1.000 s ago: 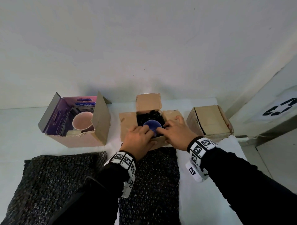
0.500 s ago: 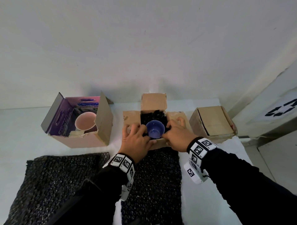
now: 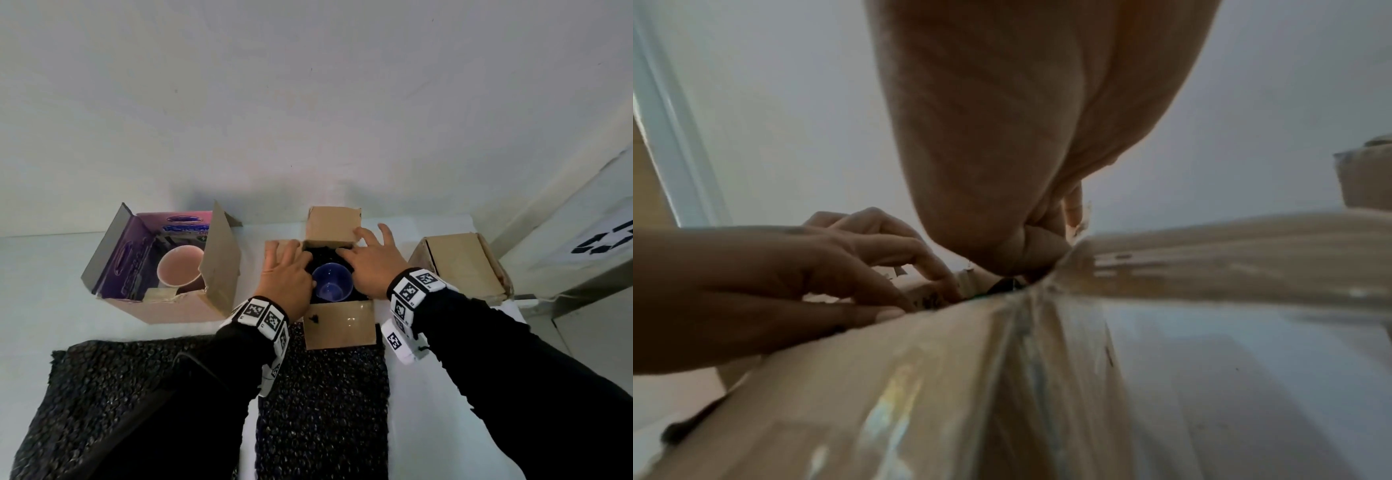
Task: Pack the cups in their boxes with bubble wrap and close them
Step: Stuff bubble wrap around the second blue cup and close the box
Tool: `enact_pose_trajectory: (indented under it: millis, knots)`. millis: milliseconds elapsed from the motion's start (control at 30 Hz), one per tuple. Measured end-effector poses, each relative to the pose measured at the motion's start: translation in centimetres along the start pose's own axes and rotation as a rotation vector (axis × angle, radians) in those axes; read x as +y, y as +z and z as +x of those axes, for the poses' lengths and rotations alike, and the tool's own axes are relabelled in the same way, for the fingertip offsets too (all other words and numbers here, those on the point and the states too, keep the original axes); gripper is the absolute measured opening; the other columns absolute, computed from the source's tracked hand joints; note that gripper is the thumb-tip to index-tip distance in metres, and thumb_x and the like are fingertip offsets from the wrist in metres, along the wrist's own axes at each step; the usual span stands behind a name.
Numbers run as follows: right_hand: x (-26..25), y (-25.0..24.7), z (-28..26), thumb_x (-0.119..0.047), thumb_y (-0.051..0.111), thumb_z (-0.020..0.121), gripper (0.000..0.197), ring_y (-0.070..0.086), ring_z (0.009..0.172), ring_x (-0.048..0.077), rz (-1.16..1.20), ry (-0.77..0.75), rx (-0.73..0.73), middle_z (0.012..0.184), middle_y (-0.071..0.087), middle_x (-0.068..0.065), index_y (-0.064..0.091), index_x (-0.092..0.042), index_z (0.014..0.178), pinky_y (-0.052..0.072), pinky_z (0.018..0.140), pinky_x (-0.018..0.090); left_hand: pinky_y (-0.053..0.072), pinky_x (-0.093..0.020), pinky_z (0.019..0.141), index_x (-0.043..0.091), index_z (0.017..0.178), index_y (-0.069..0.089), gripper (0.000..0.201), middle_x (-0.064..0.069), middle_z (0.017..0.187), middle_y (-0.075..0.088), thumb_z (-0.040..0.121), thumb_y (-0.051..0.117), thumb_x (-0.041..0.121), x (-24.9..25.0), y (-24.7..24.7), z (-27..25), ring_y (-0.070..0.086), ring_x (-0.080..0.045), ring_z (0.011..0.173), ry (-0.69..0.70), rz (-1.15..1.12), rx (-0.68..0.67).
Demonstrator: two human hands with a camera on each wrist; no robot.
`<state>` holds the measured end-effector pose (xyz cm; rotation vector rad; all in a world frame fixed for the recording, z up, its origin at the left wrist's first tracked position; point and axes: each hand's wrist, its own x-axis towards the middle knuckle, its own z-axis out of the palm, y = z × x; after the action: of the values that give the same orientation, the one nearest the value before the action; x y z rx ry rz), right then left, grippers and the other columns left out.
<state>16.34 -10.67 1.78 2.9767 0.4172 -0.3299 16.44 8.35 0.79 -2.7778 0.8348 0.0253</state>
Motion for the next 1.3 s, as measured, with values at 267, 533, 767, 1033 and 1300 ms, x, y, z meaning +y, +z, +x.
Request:
enact_pose_trajectory:
  millis: [267, 533, 767, 1033, 1300]
  knots:
    - [-0.6, 0.8, 1.0, -0.036, 0.047, 0.087, 0.037, 0.010, 0.140, 0.033, -0.081, 0.035, -0.057, 0.139, 0.045, -0.001, 0.064, -0.030, 0.120, -0.012, 0.111, 0.062, 0.006, -0.053, 0.107, 0.032, 0.099, 0.070, 0.028, 0.008, 0.115, 0.054, 0.085, 0.054, 0.050, -0.7, -0.5, 1.1, 0.037, -0.024, 0.118, -0.007, 0.003, 0.024]
    - [0.2, 1.1, 0.3, -0.031, 0.049, 0.083, 0.037, 0.018, 0.140, 0.028, -0.023, 0.026, 0.033, 0.128, 0.056, -0.006, 0.051, -0.027, 0.120, -0.013, 0.109, 0.060, 0.028, -0.046, 0.100, 0.029, 0.089, 0.072, 0.073, 0.013, 0.088, 0.066, 0.087, 0.016, 0.076, -2.9, 0.8, -0.1, 0.052, -0.014, 0.095, 0.379, -0.172, 0.109]
    - [0.0, 0.2, 0.6, -0.029, 0.045, 0.088, 0.024, 0.016, 0.140, 0.029, -0.028, 0.034, -0.035, 0.116, 0.062, -0.008, 0.064, -0.031, 0.103, -0.012, 0.111, 0.062, 0.021, -0.047, 0.104, 0.028, 0.111, 0.069, 0.063, 0.009, 0.111, 0.060, 0.084, 0.036, 0.074, -2.4, 0.6, -1.0, 0.045, -0.017, 0.113, 0.388, -0.005, 0.034]
    - [-1.2, 1.4, -3.6, -0.029, 0.053, 0.084, 0.020, 0.041, 0.121, 0.022, 0.120, 0.098, 0.320, 0.115, 0.059, -0.007, 0.063, -0.027, 0.101, 0.018, 0.106, 0.048, 0.024, -0.043, 0.103, 0.018, 0.122, 0.061, 0.060, 0.000, 0.119, 0.049, 0.088, 0.043, 0.064, 0.9, 0.7, -2.6, 0.035, -0.026, 0.118, 0.047, 0.036, 0.025]
    - [-4.2, 4.7, -12.1, -0.022, 0.059, 0.080, 0.003, 0.053, 0.072, 0.014, 0.628, 0.109, 0.485, 0.076, 0.058, -0.007, 0.058, -0.023, 0.083, 0.045, 0.062, 0.031, 0.031, -0.041, 0.094, 0.026, 0.101, 0.071, 0.031, 0.006, 0.101, 0.069, 0.083, 0.058, 0.047, 1.1, 1.9, -6.4, 0.053, -0.023, 0.111, 0.028, -0.239, 0.286]
